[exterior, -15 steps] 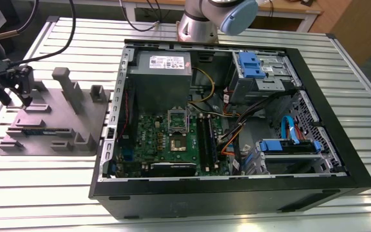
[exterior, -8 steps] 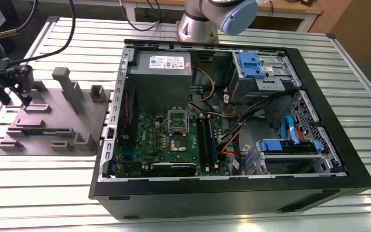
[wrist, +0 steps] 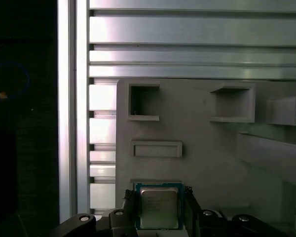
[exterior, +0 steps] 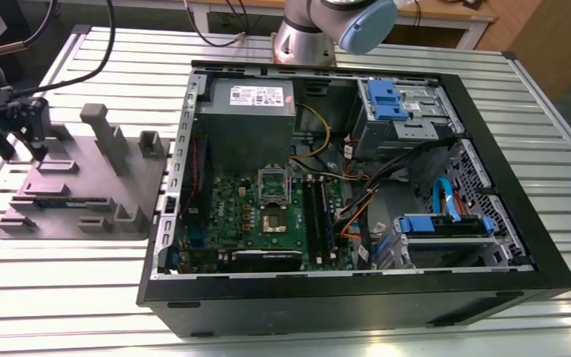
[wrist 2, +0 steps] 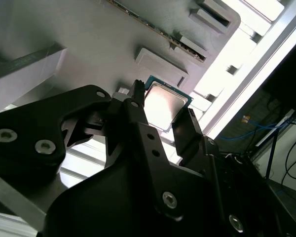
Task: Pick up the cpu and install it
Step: 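Pick up the cpu and move it towards the insertion slot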
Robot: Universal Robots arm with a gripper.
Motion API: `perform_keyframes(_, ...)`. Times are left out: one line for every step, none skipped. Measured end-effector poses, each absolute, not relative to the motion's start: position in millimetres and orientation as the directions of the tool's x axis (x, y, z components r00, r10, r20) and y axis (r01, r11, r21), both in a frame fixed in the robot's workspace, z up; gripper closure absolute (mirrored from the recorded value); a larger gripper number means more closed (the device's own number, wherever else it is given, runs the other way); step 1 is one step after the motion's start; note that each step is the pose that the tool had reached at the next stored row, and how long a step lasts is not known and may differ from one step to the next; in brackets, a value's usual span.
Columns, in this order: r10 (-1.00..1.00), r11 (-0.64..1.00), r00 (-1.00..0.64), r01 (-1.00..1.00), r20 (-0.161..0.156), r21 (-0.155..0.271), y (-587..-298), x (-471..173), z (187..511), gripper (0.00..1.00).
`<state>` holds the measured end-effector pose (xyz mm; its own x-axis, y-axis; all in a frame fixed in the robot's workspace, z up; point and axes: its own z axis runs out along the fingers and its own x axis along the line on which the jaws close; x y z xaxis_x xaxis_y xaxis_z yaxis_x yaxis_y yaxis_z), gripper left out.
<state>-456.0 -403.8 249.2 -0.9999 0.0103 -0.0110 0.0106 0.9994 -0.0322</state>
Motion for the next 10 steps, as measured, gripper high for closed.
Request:
perform_keyframes(0.01, 0.999, -1.0, 0.011, -0.011, -0.032, -403.7, -456.0, 249.8, 0.53)
perform_keyframes(0.01, 0.999, -1.0, 0.011, -0.011, -0.032, -403.8, -456.0, 250.3, 0.53)
perform_keyframes(0.01, 0.999, -1.0, 0.011, -0.011, -0.032, -403.7, -456.0, 250.7, 0.53)
perform_keyframes(0.01, 0.999, -1.0, 0.011, -0.011, -0.032, -403.8, -456.0, 251.1, 0.53)
perform_keyframes(0.01, 0.999, -1.0, 0.011, -0.011, -0.032, -403.7, -456.0, 251.5, 0.53)
perform_keyframes(0.01, 0.999, -1.0, 0.011, -0.011, -0.032, -403.7, -456.0, 251.8, 0.53)
perform_keyframes(0.01, 0.999, -1.0, 0.011, -0.011, -0.032, -403.7, -456.0, 252.1, 0.53)
perform_keyframes(0.01, 0.999, -1.0, 0.011, -0.011, -0.032, -403.8, -456.0, 252.3, 0.53)
perform_keyframes(0.01, 0.999, -1.0, 0.011, -0.011, -0.032, -403.7, -456.0, 252.5, 0.53)
perform_keyframes(0.01, 0.999, -1.0, 0.011, -0.011, -0.032, -403.7, -456.0, 252.8, 0.53)
